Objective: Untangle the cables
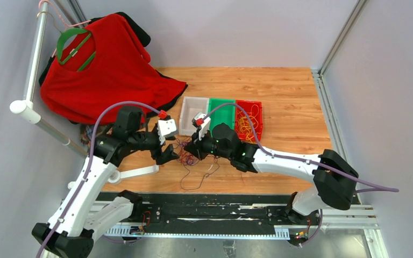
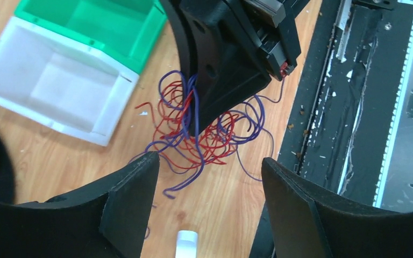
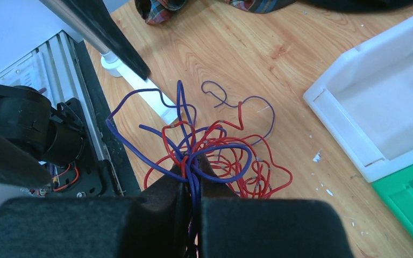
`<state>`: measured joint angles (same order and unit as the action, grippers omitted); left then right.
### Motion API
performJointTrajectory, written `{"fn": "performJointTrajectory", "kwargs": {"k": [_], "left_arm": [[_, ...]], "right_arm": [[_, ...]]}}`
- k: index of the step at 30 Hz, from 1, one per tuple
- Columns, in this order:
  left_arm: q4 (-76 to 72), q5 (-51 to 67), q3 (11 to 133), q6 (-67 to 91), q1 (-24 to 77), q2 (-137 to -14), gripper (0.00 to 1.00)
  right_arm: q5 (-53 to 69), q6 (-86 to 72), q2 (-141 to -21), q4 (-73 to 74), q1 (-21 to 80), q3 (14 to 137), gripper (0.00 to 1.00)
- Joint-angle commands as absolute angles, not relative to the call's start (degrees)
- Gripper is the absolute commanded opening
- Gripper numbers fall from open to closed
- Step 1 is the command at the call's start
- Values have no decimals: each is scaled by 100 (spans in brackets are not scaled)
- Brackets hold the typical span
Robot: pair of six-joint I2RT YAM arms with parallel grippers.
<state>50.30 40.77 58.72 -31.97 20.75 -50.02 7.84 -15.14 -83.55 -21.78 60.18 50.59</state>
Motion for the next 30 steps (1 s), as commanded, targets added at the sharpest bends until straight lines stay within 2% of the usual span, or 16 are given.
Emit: {"fn": "performJointTrajectory", "kwargs": {"k": [1, 5, 8, 10, 13, 15, 18, 21, 22, 24, 30], "left_arm": [[5021, 4472, 5757, -3452, 2090, -5212, 73], [4758, 4134, 5533, -3378, 2116, -5294, 64], [4168, 3602, 5402, -2966, 2118, -5137, 43], [3863, 3412, 5348, -2899, 2118, -4961, 24], [3679, 3202, 5333, -2847, 2110, -4796, 3], [3682, 3133, 5386, -2811, 2117, -4780, 1], [3858, 3185, 5569, -2666, 2118, -4779, 1], [4239, 3383, 5773, -2642, 2118, -4815, 1], [4338, 3418, 5805, -2625, 2115, -4826, 1], [4477, 3459, 5847, -2615, 2118, -4821, 1], [4640, 3580, 5916, -2544, 2118, -4881, 1]], "right_arm": [[990, -1500, -8542, -2070, 6113, 5396, 1], [994, -1576, -8657, -2074, 6126, 5486, 1], [999, -1582, -8683, -2058, 6126, 5497, 1], [991, -1597, -8677, -2052, 6126, 5466, 1], [949, -1623, -8640, -2126, 6126, 5388, 4], [913, -1654, -8610, -2201, 6126, 5333, 11], [734, -1713, -8561, -2202, 6118, 5244, 26], [421, -1770, -8403, -2320, 6109, 5090, 52], [289, -1803, -8346, -2392, 6108, 5041, 56], [29, -1872, -8247, -2557, 6108, 4976, 60], [-206, -1976, -8194, -2867, 6148, 5058, 62]]}}
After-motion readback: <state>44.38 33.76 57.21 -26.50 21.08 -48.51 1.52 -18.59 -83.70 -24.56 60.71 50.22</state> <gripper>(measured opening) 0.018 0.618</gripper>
